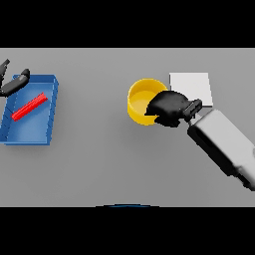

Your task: Pick up the red beaker and tilt it to pour out 1 green nut into yellow bowl. Pick up the yellow bowl and place it on the metallic measuring scale.

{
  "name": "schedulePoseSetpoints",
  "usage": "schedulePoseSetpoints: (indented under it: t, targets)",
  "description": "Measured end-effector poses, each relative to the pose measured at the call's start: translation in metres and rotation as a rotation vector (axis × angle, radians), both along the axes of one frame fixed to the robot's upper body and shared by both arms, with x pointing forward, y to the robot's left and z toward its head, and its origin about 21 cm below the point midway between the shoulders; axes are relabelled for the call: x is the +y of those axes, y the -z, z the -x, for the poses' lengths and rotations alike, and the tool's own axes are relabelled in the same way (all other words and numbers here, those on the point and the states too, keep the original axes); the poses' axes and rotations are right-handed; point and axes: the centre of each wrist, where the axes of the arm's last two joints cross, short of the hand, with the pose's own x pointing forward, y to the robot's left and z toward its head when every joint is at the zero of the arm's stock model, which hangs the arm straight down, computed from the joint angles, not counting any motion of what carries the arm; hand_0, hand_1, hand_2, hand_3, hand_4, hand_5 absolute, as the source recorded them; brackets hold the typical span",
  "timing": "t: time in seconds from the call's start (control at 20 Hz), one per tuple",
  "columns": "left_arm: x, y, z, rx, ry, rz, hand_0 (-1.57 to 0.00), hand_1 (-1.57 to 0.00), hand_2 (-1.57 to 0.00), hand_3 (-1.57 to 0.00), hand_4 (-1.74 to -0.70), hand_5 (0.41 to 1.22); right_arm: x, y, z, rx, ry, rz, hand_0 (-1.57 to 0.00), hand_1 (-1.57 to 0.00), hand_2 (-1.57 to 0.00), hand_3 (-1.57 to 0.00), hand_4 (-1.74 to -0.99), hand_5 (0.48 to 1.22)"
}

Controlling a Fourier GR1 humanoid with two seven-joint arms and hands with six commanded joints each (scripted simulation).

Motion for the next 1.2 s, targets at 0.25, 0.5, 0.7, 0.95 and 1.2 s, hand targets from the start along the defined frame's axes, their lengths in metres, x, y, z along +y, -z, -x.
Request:
schedulePoseSetpoints:
  t: [0.25, 0.5, 0.7, 0.95, 1.2]
  targets:
    - [-0.001, -0.001, 0.002, 0.008, -0.014, 0.024, 0.0, 0.0, 0.0, 0.0, -0.83, 0.728, -0.026, -0.018, -0.013, -0.081, 0.108, -0.009, -1.55, -1.57, -1.52, -1.17, -1.741, 1.22]
    - [-0.005, -0.005, 0.005, 0.011, -0.032, 0.033, 0.0, 0.0, 0.0, 0.0, -0.85, 0.746, -0.051, -0.024, -0.039, -0.167, 0.222, -0.01, -1.57, -1.57, -1.55, -1.15, -1.741, 1.221]
    - [-0.006, -0.003, 0.008, 0.025, -0.039, 0.031, 0.0, 0.0, 0.0, 0.0, -0.85, 0.761, -0.079, -0.016, -0.054, -0.186, 0.302, -0.015, -1.57, -1.57, -1.55, -1.15, -1.741, 1.221]
    - [-0.005, -0.007, 0.009, 0.038, -0.059, 0.03, 0.0, 0.0, 0.0, 0.0, -0.86, 0.784, -0.098, 0.001, -0.067, -0.165, 0.384, -0.025, -1.57, -1.57, -1.48, -1.21, -1.741, 1.221]
    - [-0.01, -0.007, 0.007, 0.043, -0.048, 0.008, 0.0, 0.0, 0.0, 0.0, -0.86, 0.807, -0.115, 0.02, -0.072, -0.125, 0.424, -0.026, -1.57, -1.57, -1.39, -1.36, -1.741, 1.221]
